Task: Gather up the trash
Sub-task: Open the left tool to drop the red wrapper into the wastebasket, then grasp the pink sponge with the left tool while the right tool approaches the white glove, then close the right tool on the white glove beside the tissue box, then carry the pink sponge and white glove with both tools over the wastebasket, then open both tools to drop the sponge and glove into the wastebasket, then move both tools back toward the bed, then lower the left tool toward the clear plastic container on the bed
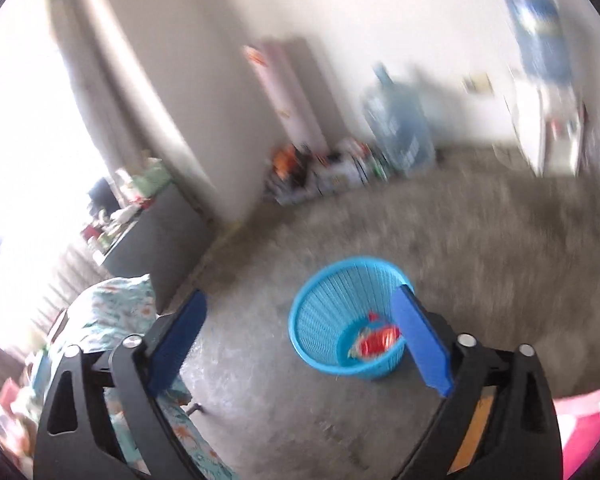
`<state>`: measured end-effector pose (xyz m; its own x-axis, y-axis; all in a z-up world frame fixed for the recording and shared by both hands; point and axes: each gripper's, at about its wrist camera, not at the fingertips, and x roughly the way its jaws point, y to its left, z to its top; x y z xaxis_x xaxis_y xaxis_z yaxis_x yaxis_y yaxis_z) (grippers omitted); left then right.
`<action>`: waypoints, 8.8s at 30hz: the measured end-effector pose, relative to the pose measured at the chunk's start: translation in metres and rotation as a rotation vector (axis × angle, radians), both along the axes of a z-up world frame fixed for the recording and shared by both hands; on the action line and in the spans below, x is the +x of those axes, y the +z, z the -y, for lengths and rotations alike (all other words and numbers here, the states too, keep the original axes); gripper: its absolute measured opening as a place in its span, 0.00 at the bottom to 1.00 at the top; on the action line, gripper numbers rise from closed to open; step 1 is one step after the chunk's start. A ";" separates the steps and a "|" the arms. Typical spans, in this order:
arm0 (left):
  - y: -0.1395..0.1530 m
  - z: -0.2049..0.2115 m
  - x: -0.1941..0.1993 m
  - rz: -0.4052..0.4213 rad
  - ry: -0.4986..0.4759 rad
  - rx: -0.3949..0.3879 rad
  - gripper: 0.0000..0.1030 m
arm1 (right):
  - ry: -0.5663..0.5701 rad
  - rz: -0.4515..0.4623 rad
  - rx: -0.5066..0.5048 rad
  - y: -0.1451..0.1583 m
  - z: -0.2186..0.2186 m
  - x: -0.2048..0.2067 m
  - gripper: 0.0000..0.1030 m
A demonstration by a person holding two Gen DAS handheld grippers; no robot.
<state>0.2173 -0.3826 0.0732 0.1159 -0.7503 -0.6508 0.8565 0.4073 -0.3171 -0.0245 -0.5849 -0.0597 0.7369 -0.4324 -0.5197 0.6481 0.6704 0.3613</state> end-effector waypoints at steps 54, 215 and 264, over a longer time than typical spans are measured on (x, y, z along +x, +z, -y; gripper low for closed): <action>-0.119 -0.432 0.160 0.031 0.569 0.598 0.43 | 0.848 -0.131 0.618 0.019 -0.228 0.255 0.91; 0.028 -0.091 0.001 0.263 0.152 0.070 0.65 | 0.274 0.071 -0.141 0.108 -0.065 0.059 0.94; 0.015 -0.449 0.031 0.096 0.704 0.082 0.70 | 0.838 -0.102 0.262 0.075 -0.225 0.194 0.94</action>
